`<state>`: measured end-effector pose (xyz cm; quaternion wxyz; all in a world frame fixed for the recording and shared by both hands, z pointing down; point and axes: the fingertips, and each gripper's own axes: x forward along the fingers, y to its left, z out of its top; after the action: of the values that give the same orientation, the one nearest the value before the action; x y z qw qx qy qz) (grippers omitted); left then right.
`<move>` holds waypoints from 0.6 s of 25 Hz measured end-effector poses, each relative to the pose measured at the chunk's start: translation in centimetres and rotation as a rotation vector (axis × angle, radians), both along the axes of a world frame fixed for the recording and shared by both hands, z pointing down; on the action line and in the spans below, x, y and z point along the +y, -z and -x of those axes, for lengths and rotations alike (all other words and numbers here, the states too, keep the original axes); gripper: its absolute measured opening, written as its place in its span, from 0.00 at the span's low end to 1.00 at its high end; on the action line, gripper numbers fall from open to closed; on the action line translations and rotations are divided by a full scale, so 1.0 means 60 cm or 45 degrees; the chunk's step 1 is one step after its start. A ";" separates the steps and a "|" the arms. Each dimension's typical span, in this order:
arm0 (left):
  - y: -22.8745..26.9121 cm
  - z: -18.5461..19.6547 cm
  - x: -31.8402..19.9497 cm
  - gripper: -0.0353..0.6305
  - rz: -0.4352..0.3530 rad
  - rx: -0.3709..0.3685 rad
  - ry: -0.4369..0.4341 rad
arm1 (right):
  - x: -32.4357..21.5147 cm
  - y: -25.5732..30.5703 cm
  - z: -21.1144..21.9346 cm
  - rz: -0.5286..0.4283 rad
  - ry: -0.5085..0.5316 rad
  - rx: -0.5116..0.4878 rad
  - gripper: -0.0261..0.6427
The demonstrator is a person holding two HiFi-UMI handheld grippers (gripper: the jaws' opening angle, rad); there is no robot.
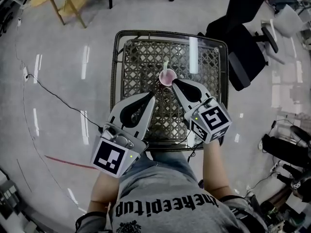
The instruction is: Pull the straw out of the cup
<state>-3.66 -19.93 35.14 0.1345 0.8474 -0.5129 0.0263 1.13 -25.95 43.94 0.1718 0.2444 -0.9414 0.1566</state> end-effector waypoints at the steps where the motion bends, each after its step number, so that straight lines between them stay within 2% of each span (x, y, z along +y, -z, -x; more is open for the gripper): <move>1: -0.003 0.000 -0.003 0.08 0.004 0.002 0.003 | -0.004 -0.008 0.000 0.008 -0.001 0.007 0.10; 15: -0.051 0.018 -0.016 0.08 0.101 -0.016 0.051 | -0.047 -0.105 0.012 0.101 0.043 0.128 0.18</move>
<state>-4.73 -20.88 38.20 0.1652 0.8309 -0.5291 0.0491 0.41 -28.76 50.22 0.2310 0.2289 -0.9287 0.1782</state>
